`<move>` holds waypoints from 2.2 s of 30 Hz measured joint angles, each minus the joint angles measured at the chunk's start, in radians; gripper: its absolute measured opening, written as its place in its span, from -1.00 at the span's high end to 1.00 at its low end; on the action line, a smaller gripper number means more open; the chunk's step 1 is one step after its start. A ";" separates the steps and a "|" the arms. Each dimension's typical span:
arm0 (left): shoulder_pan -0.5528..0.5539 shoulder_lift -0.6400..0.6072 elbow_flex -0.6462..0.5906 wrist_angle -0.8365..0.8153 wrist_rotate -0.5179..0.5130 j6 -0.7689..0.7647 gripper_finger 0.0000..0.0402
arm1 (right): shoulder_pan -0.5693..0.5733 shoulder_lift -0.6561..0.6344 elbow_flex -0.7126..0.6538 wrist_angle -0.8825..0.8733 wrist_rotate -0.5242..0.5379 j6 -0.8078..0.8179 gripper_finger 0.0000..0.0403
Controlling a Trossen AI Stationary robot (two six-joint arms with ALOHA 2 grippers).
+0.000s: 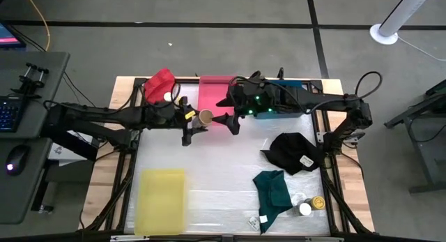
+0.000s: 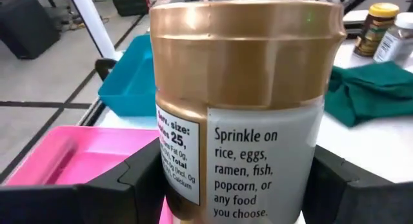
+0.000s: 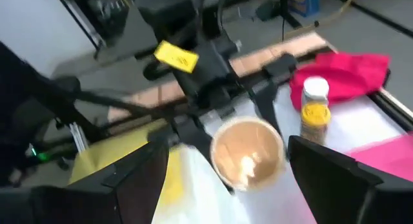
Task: Sort spices by type
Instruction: Put the gold seasoning bottle into the blue bin
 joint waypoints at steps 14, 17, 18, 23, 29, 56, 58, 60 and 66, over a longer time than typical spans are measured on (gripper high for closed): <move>0.034 0.008 0.000 0.099 0.134 0.058 -0.17 | -0.011 0.013 0.000 -0.029 0.058 0.060 -0.89; 0.033 0.033 0.001 0.103 0.135 0.058 -0.17 | -0.005 0.023 -0.001 -0.033 0.109 0.004 -0.94; 0.034 0.046 0.001 0.112 0.135 0.058 -0.17 | -0.002 0.026 -0.001 -0.035 0.111 -0.018 -0.91; 0.040 0.119 0.002 0.134 0.098 0.032 -0.17 | 0.015 0.026 -0.001 -0.036 0.096 0.021 -0.85; 0.059 0.190 0.002 0.176 0.056 -0.027 -0.17 | 0.031 0.033 -0.001 -0.107 0.097 0.043 -0.84; 0.067 0.270 0.002 0.365 0.103 0.012 -0.17 | -0.043 0.119 -0.001 -0.183 -0.008 -0.273 -0.82; 0.067 0.272 0.002 0.378 0.105 0.008 -0.17 | -0.043 0.119 -0.001 -0.188 -0.023 -0.270 -0.74; 0.067 0.272 0.002 0.394 0.106 0.007 -0.17 | -0.044 0.124 0.000 -0.191 -0.023 -0.274 -0.60; 0.067 0.272 0.004 0.394 0.105 -0.005 -0.17 | -0.044 0.123 0.000 -0.181 -0.011 -0.283 -0.35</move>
